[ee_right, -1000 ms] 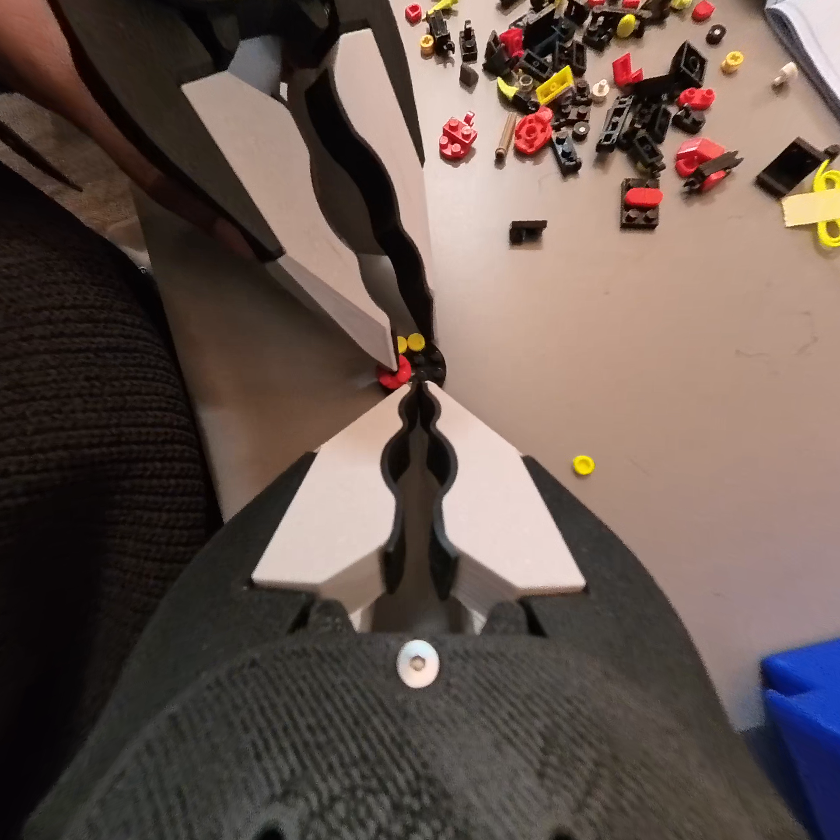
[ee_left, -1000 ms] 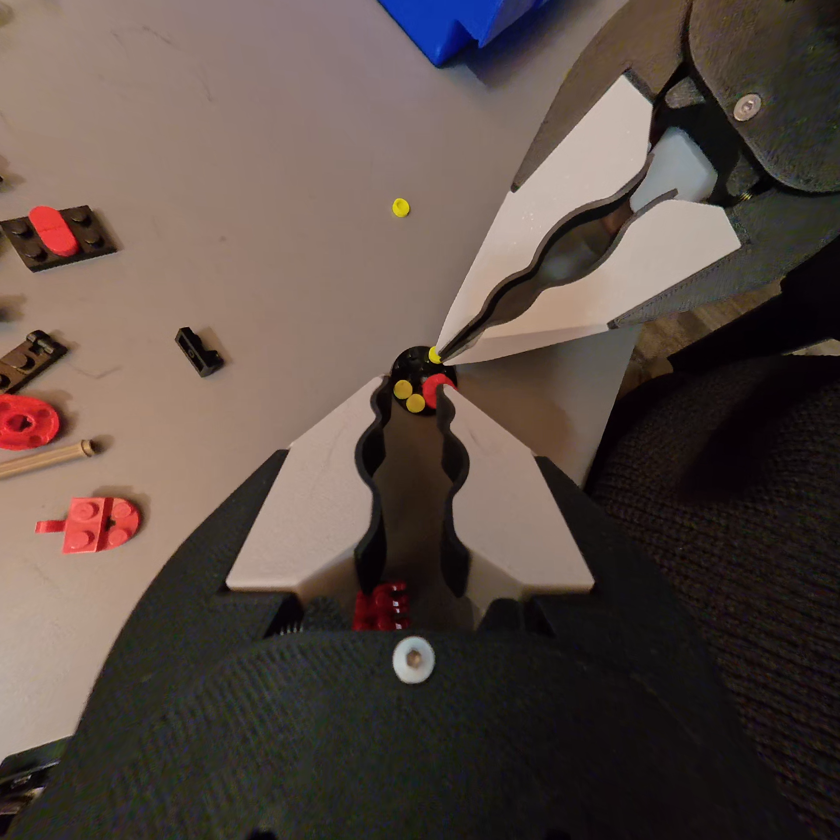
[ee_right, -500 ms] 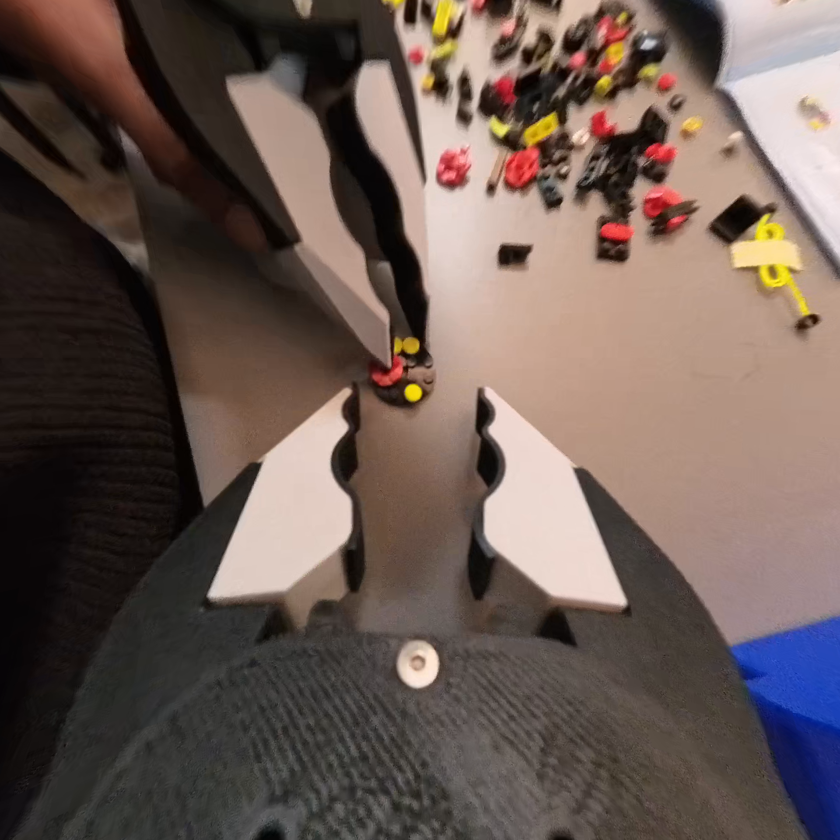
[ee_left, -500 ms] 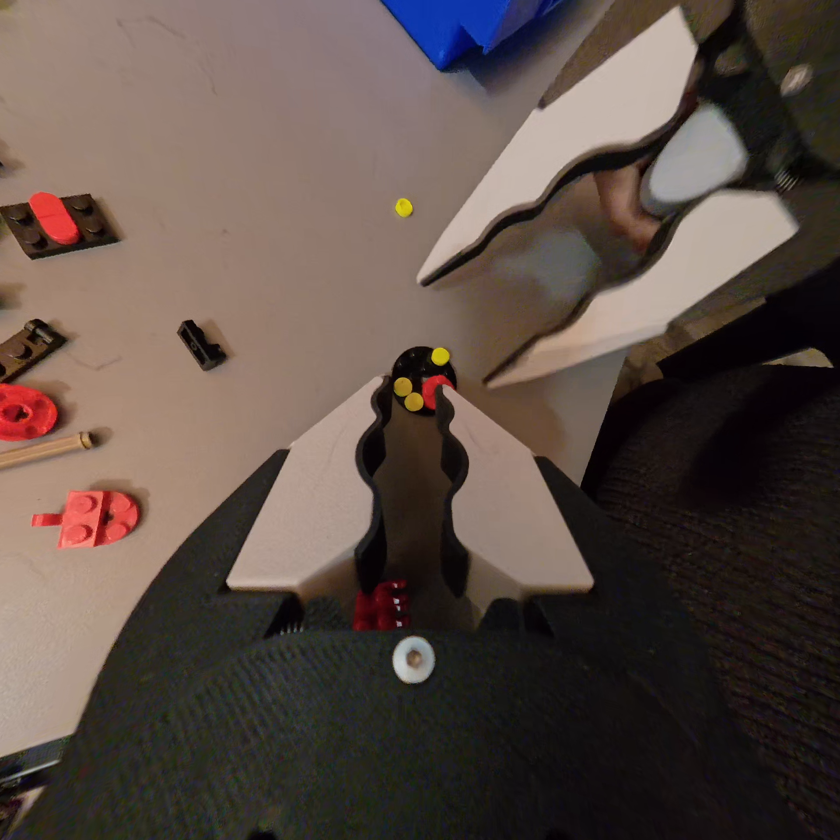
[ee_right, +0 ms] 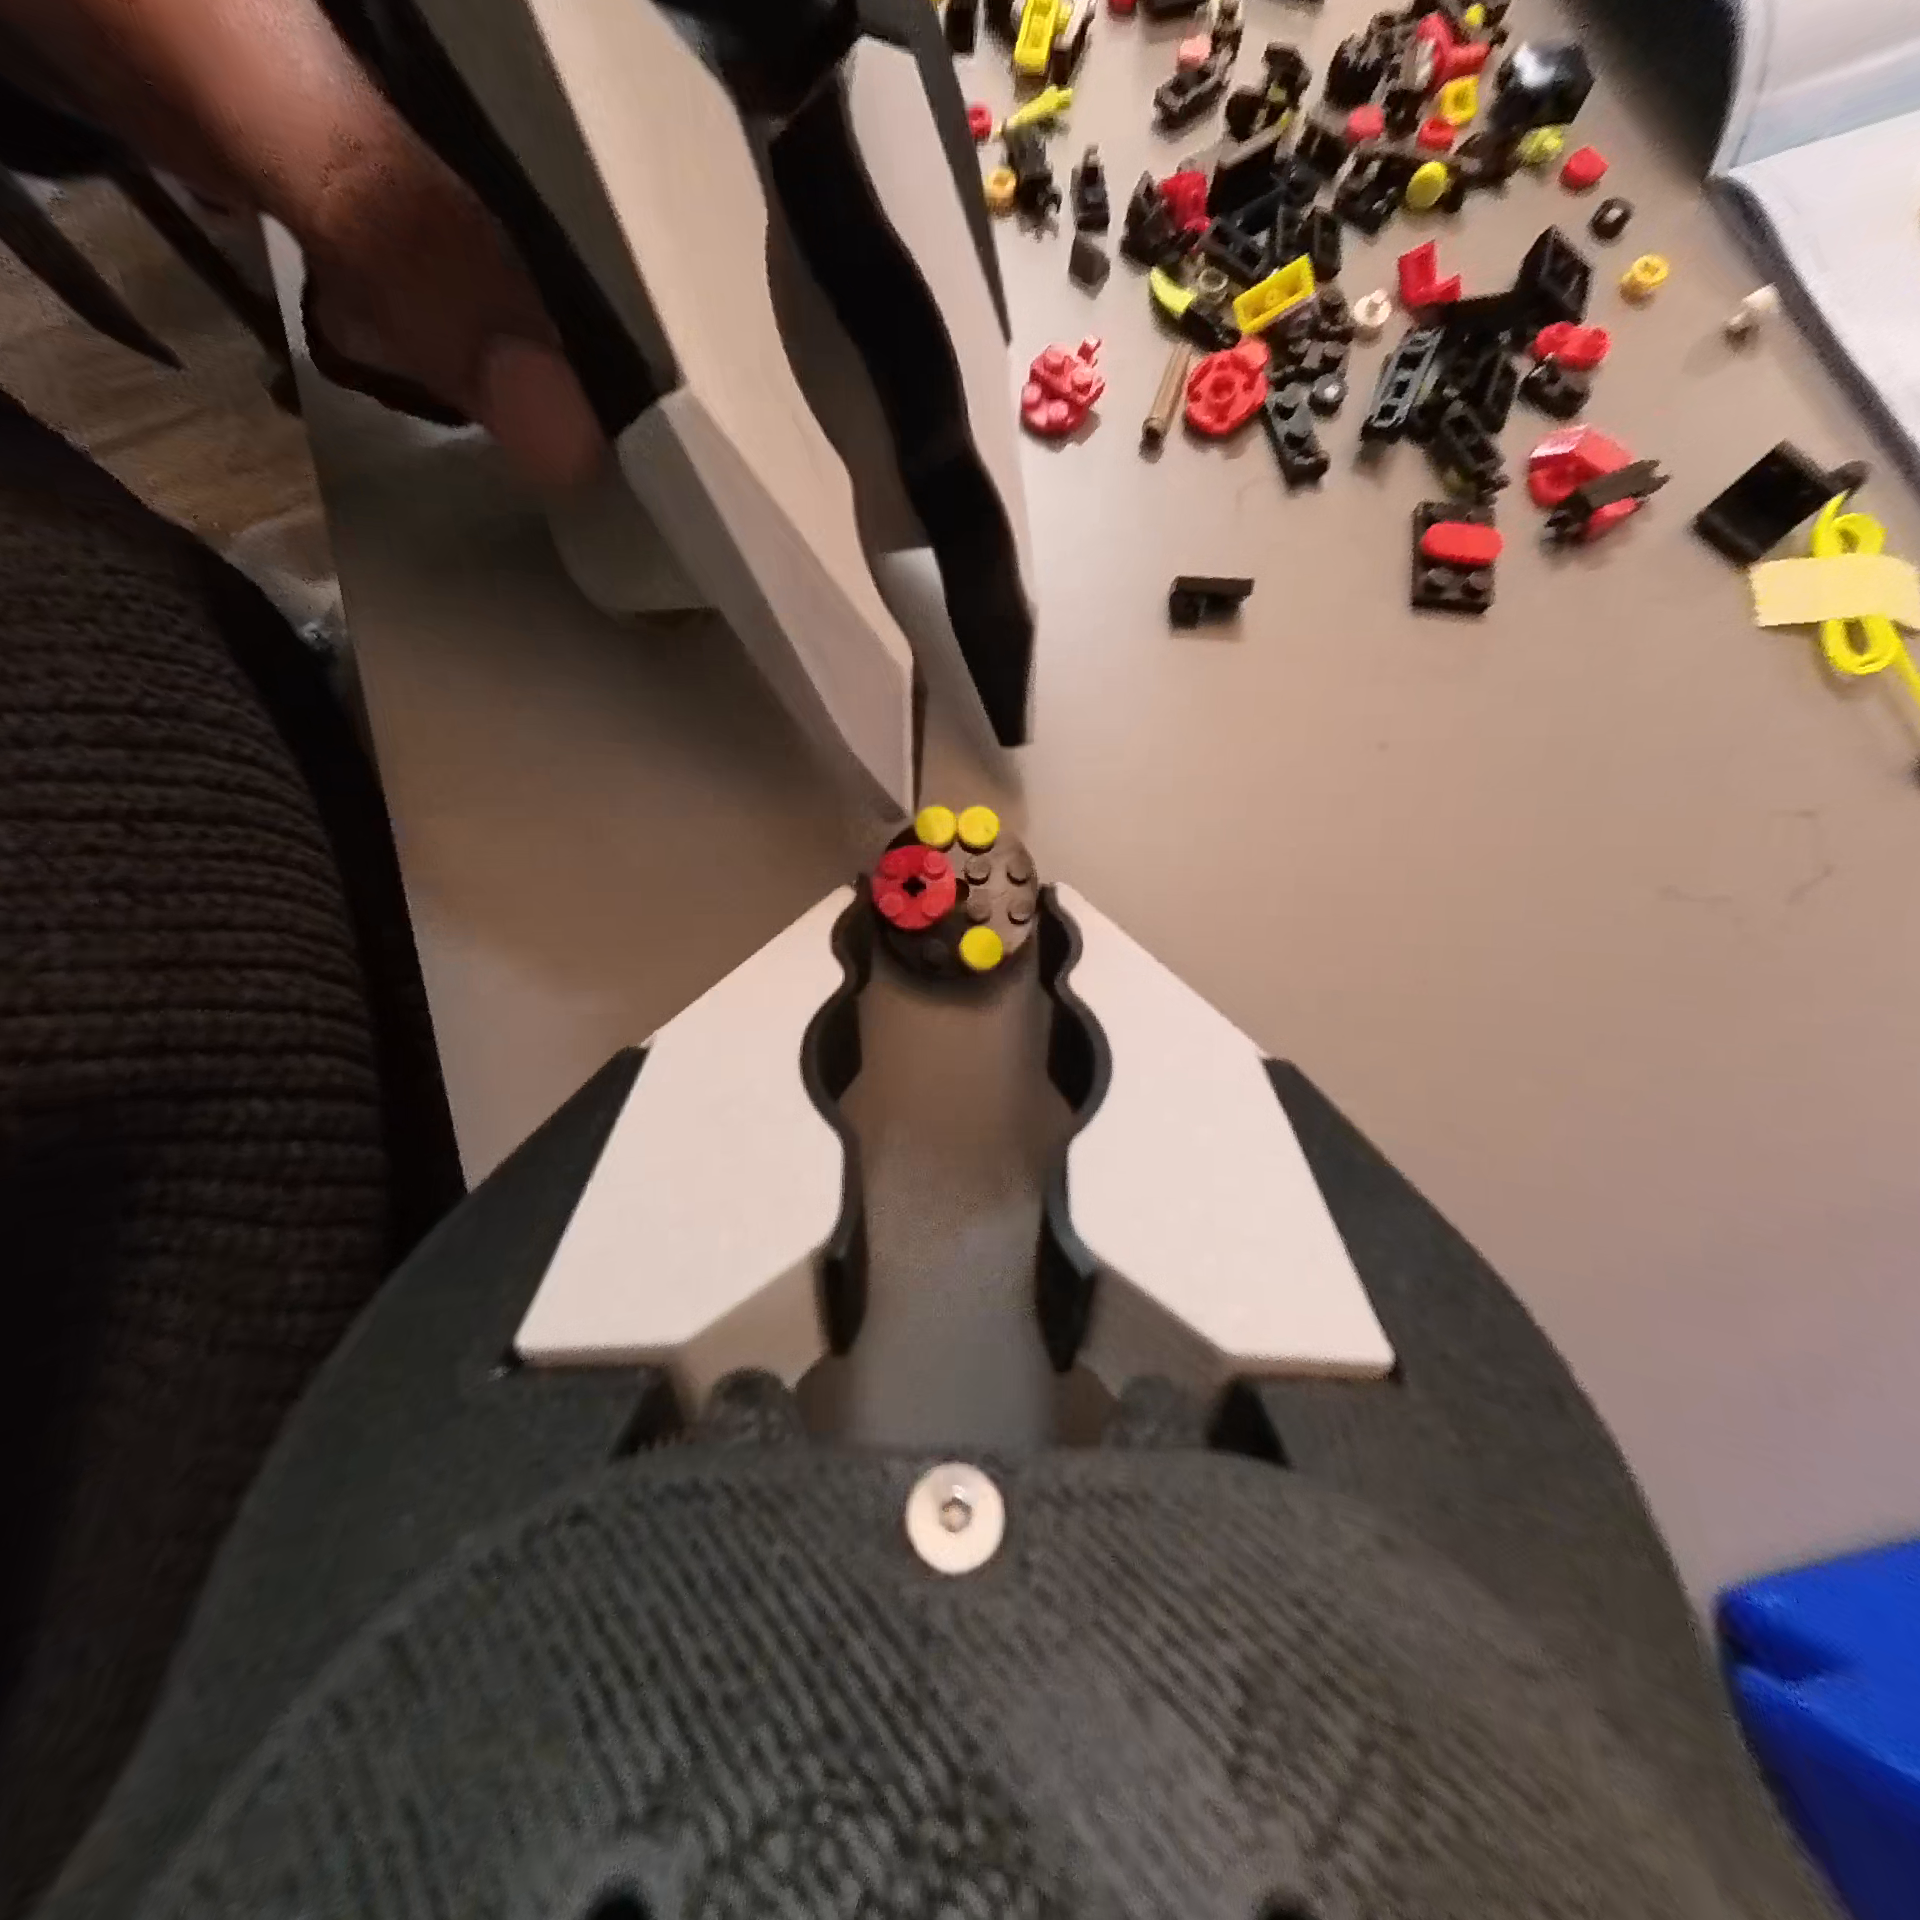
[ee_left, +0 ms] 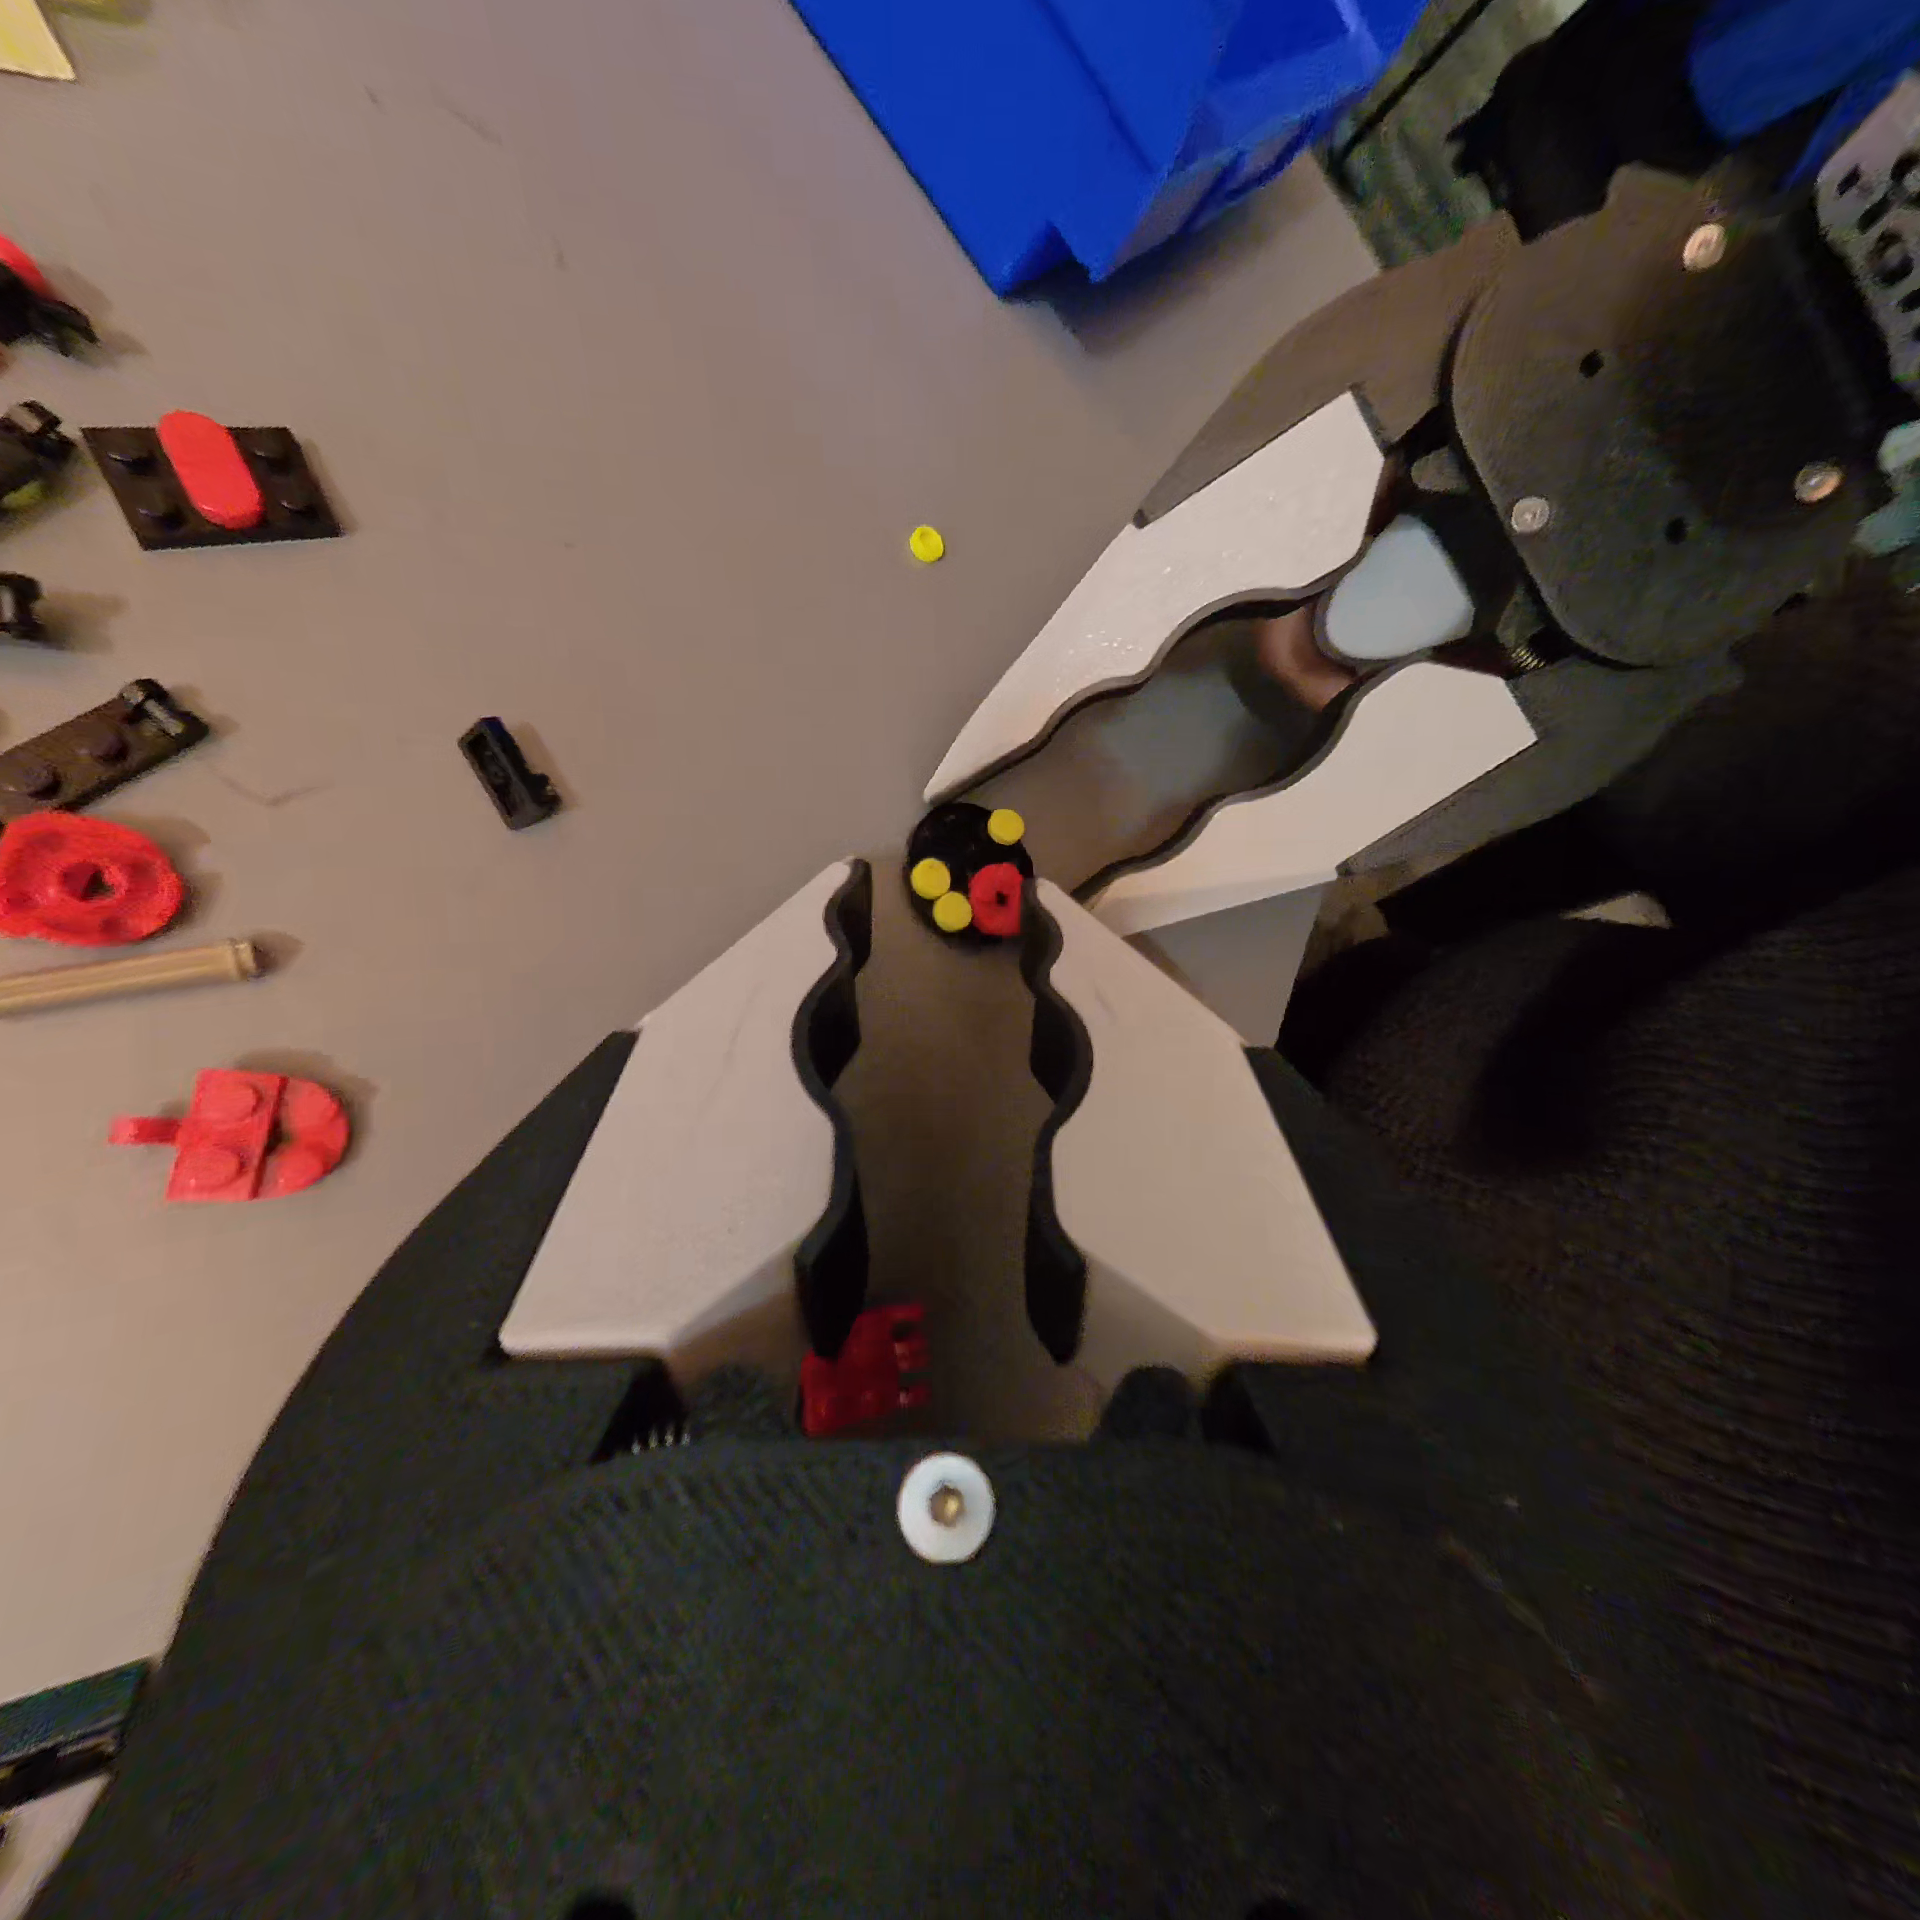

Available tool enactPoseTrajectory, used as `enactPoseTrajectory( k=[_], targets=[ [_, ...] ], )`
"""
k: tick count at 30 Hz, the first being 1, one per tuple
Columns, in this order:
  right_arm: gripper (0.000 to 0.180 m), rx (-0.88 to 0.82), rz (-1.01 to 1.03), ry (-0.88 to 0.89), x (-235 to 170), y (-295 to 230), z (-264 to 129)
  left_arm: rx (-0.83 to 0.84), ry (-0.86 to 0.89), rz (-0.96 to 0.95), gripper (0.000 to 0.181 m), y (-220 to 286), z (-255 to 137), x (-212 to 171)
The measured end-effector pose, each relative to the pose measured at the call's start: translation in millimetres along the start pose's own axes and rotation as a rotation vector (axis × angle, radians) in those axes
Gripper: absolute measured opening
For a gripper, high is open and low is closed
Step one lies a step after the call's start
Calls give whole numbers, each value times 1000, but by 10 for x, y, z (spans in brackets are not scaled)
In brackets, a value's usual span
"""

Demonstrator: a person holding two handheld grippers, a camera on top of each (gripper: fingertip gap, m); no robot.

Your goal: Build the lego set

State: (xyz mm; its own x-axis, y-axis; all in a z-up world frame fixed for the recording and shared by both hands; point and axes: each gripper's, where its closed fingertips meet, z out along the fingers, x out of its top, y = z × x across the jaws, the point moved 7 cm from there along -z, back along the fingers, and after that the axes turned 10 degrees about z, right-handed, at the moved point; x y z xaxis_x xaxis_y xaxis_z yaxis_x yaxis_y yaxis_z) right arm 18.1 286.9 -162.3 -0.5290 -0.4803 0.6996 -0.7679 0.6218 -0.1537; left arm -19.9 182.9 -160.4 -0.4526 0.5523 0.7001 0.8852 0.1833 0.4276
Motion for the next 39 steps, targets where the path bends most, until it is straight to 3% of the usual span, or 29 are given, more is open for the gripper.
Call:
enactPoseTrajectory(
  k=[5, 8, 18, 24, 29, 36, 39],
  targets=[
    [30, -20, -80, 112, 125, -27, -154, -182, 130, -208, 30, -22, -94, 58],
    [31, -42, -149, 160, 171, -65, -232, -337, 194, -376, 21, -24, -121, 66],
    [31, -37, -224, 273, 257, -148, -337, -476, 259, -452, 5, 20, -157, 99],
    [40, 80, 68, 443, 362, 23, -509, -536, 389, -469, 3, -9, -266, 182],
    [39, 449, 527, 578, 359, 209, -617, -490, 492, -318, 3, 38, -393, 304],
    [13, 588, 549, 558, 381, 118, -590, -472, 525, -156, 3, 176, -442, 376],
    [10, 611, 556, 571, 386, 113, -613, -465, 515, -121, 3, 205, -435, 378]
  ],
)
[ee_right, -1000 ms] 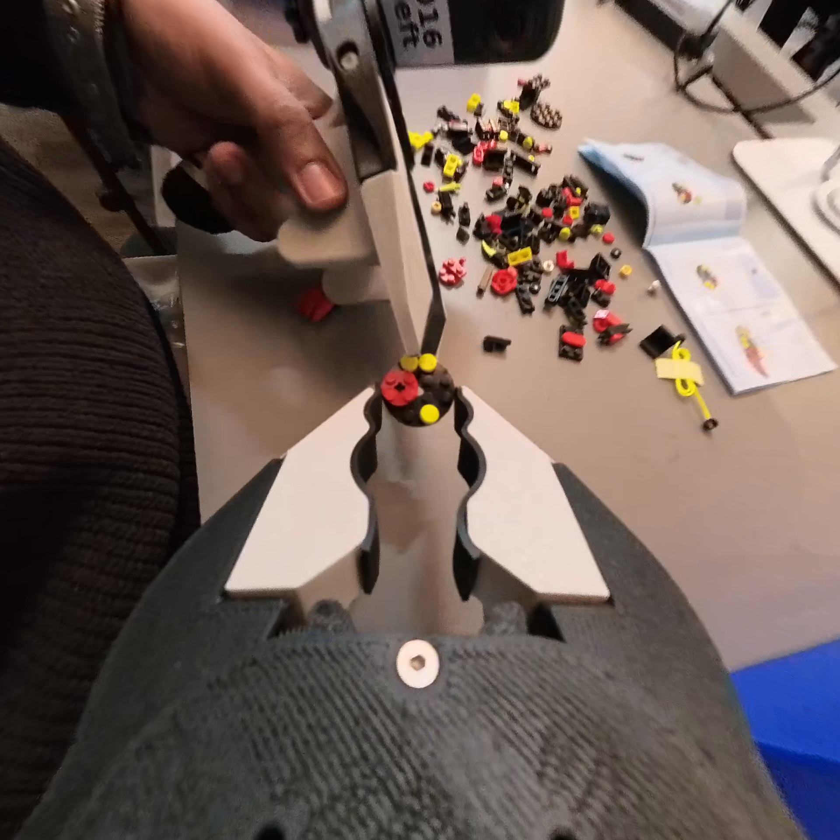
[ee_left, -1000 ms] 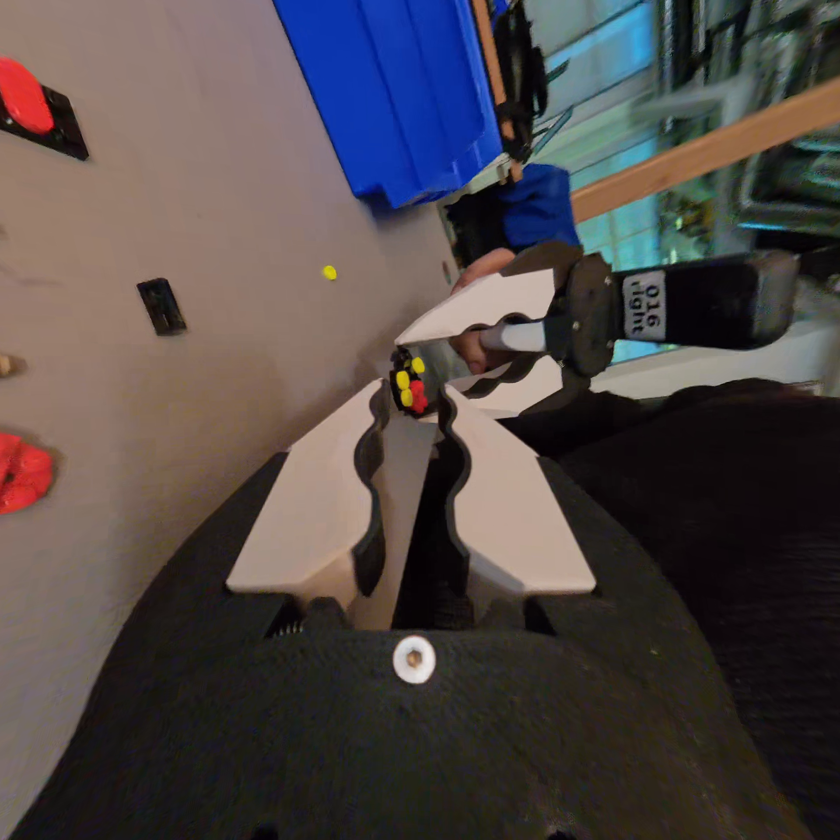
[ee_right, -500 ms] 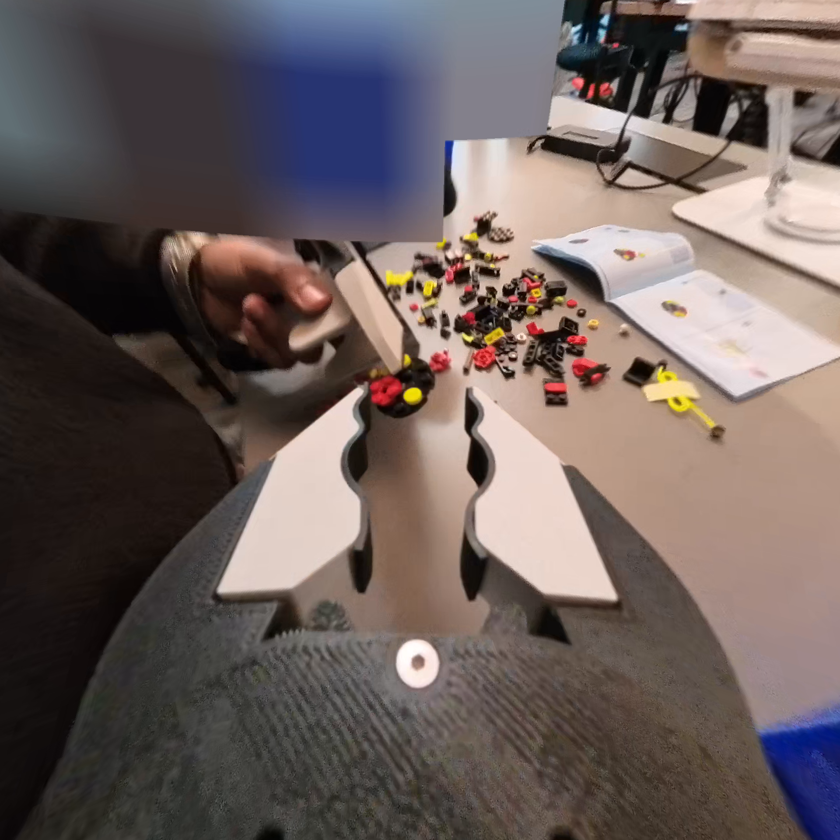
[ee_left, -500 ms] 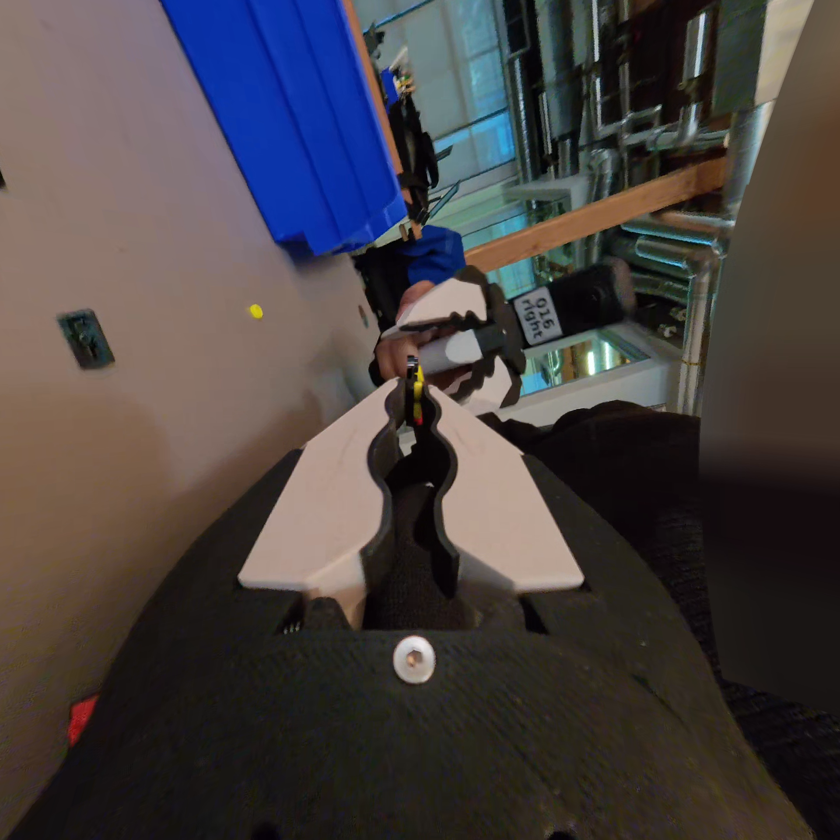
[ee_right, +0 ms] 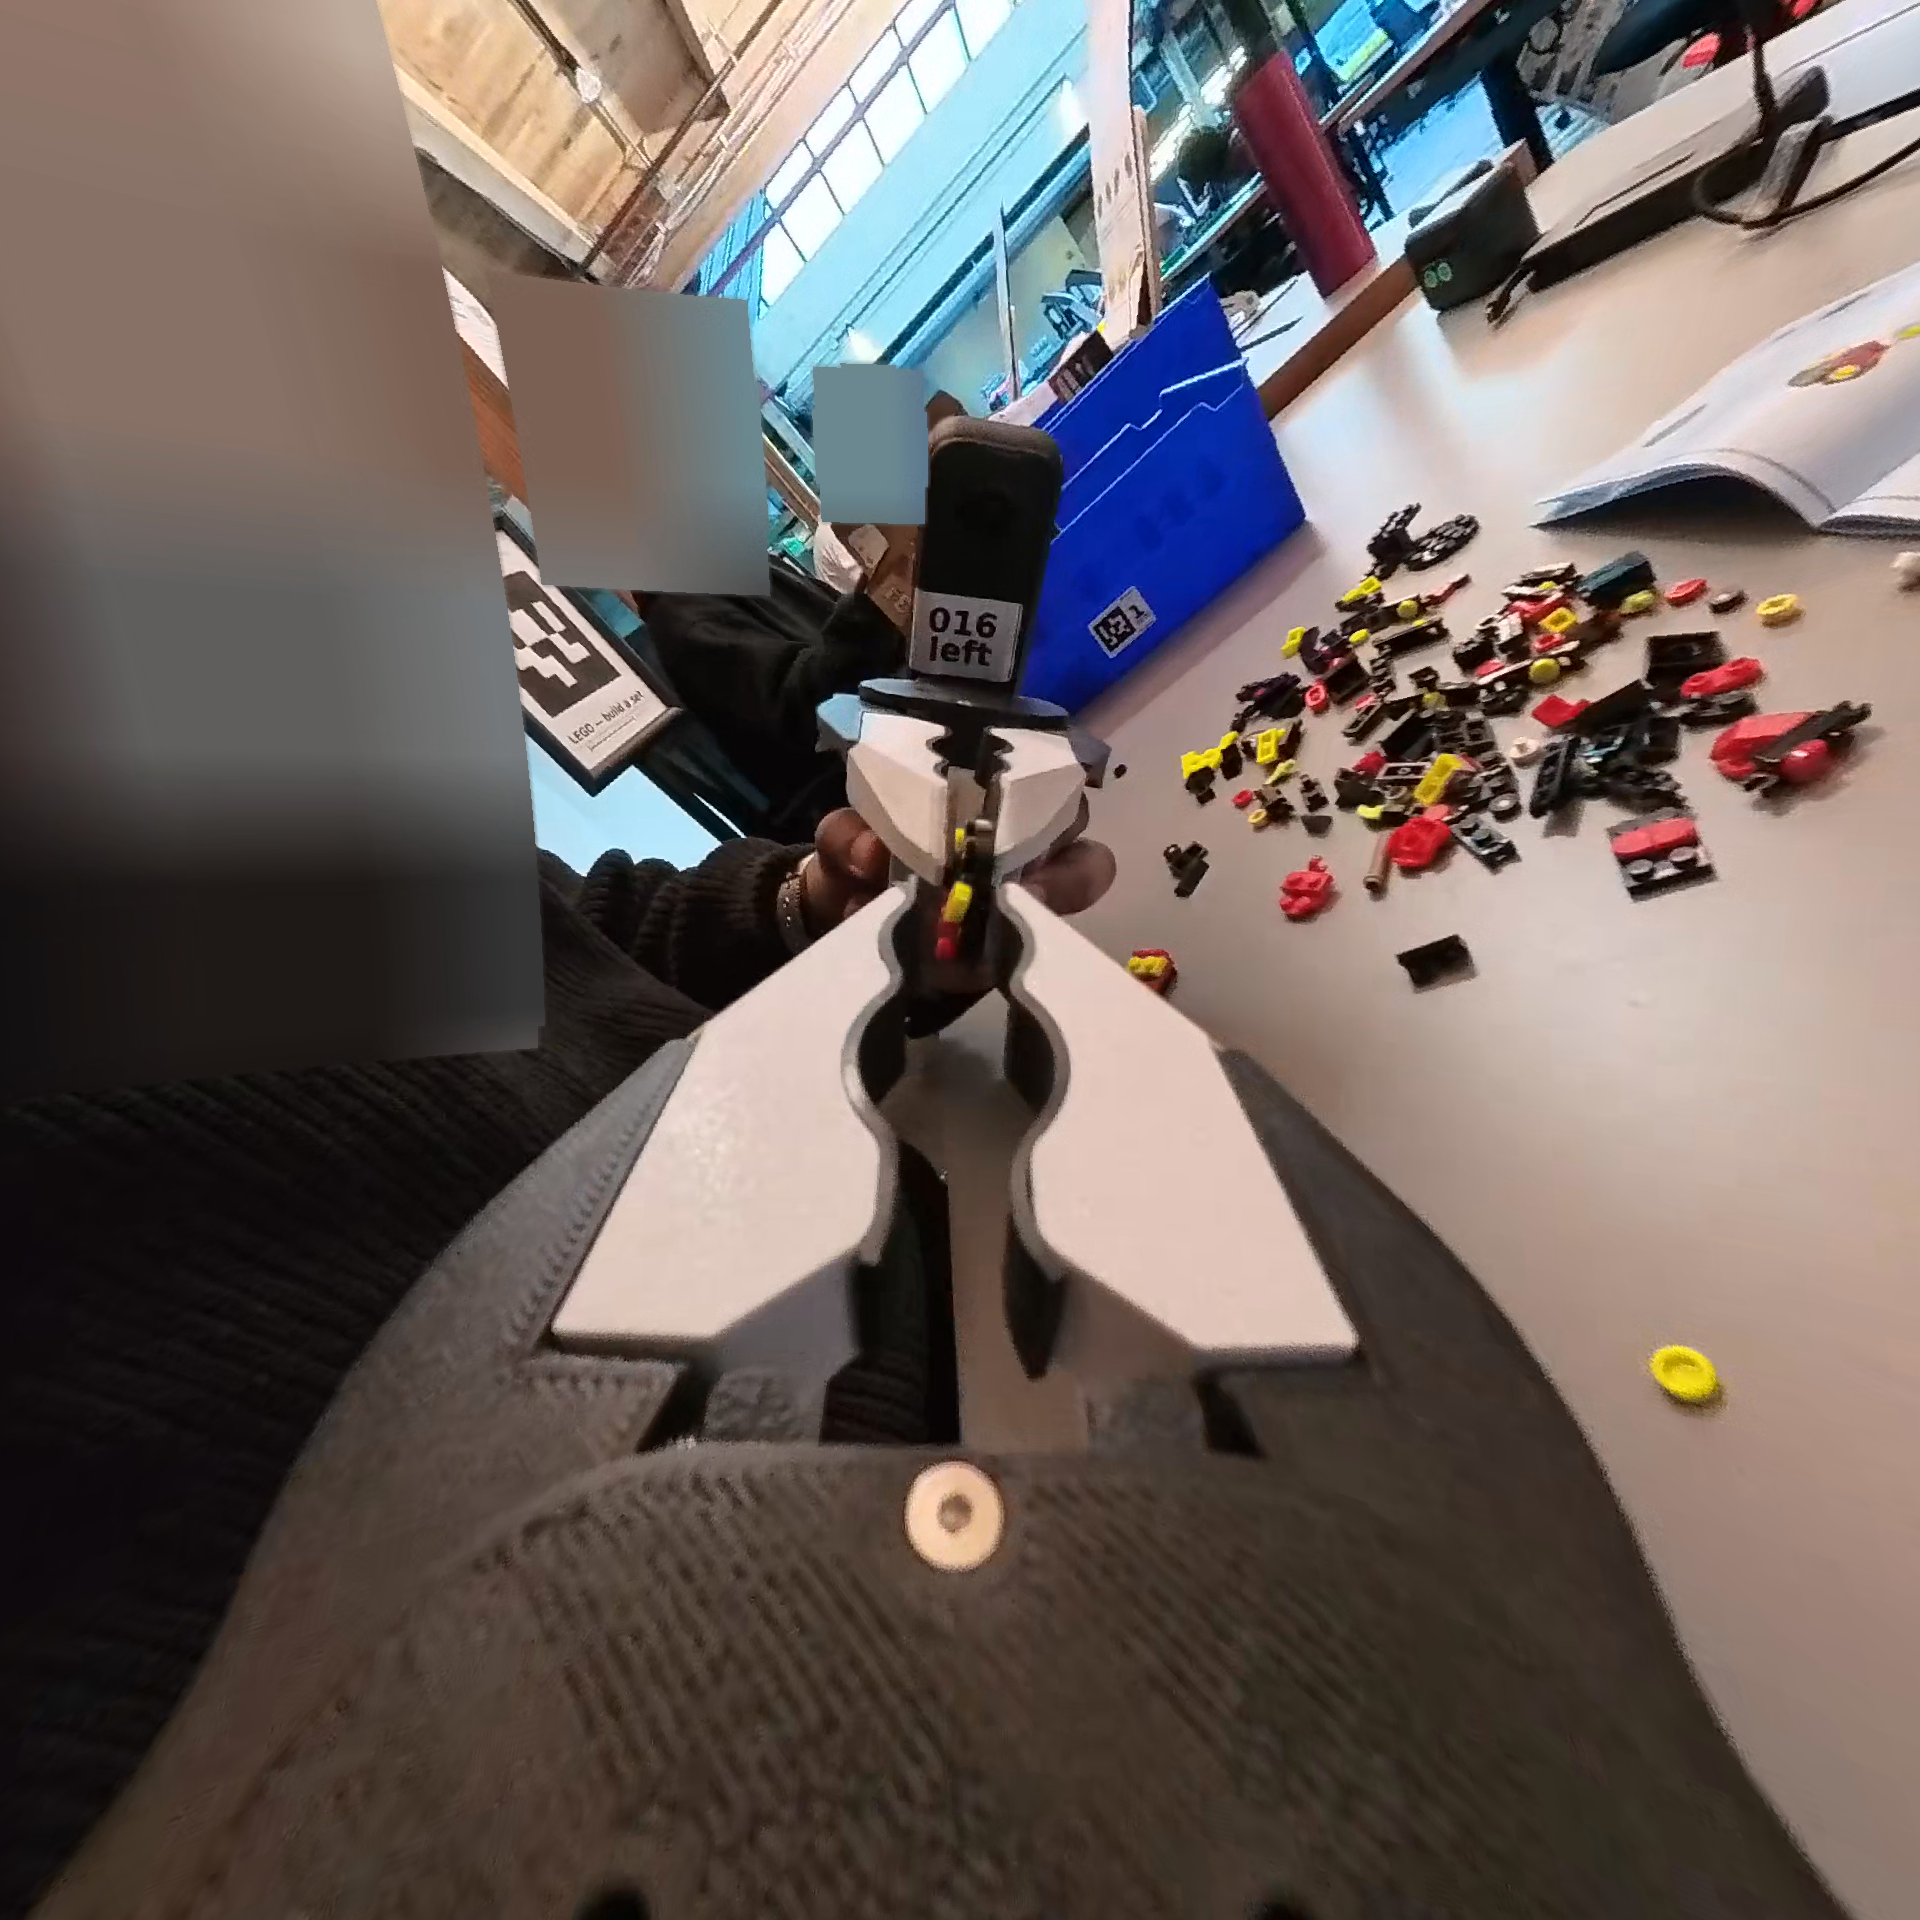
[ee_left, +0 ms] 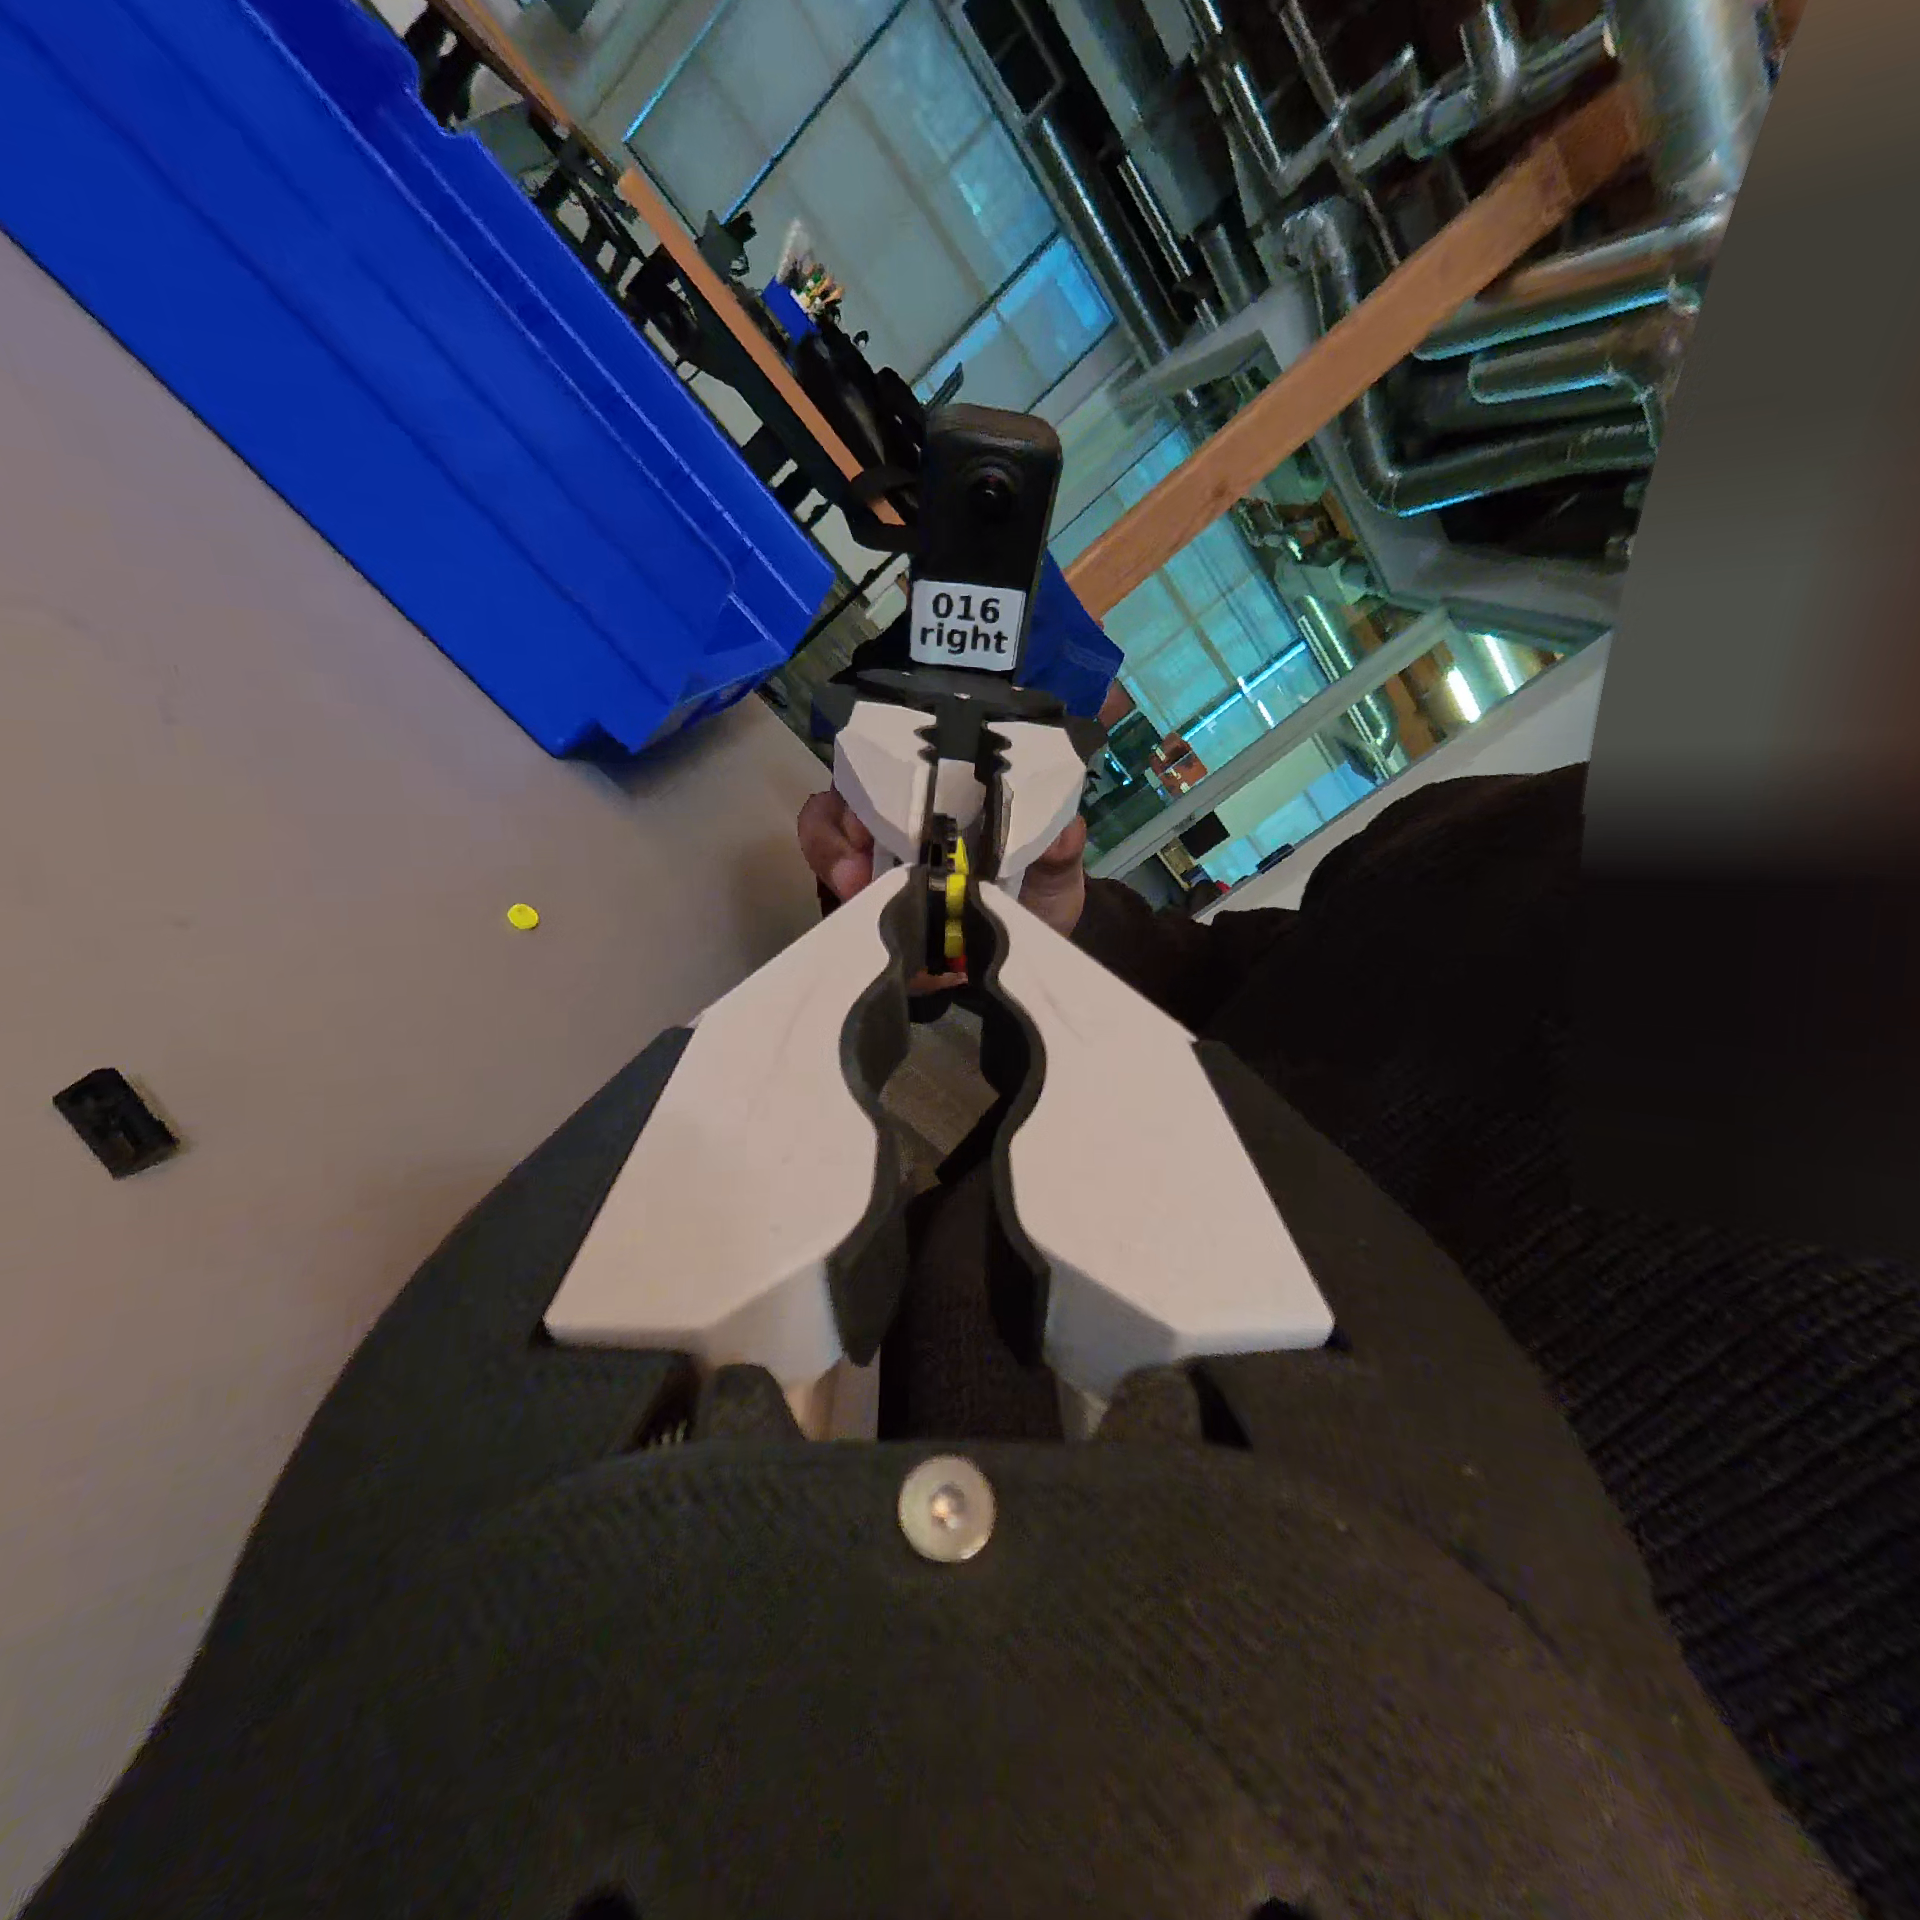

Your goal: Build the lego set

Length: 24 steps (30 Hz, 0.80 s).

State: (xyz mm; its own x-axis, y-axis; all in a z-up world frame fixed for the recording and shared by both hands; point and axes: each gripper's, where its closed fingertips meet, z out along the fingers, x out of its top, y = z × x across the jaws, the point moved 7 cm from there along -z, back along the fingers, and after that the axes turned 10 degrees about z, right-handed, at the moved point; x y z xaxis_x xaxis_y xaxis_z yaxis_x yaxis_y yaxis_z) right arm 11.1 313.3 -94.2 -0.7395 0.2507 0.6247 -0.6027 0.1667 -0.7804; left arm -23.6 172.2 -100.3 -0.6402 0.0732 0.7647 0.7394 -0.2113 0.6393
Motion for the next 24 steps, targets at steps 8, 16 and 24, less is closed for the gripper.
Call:
enactPoseTrajectory(
  k=[8, 16, 24],
  targets=[
    [6, -1, -18, -20, -3, -2, -3, -1, -7, 25, 3, 23, 8, 3],
    [5, -24, -153, -76, -35, -42, 10, -20, 5, 9, 3, 51, 18, 7],
    [4, -80, -308, -86, -16, -128, 12, -47, 28, -16, 3, 86, 19, 20]
  ],
)
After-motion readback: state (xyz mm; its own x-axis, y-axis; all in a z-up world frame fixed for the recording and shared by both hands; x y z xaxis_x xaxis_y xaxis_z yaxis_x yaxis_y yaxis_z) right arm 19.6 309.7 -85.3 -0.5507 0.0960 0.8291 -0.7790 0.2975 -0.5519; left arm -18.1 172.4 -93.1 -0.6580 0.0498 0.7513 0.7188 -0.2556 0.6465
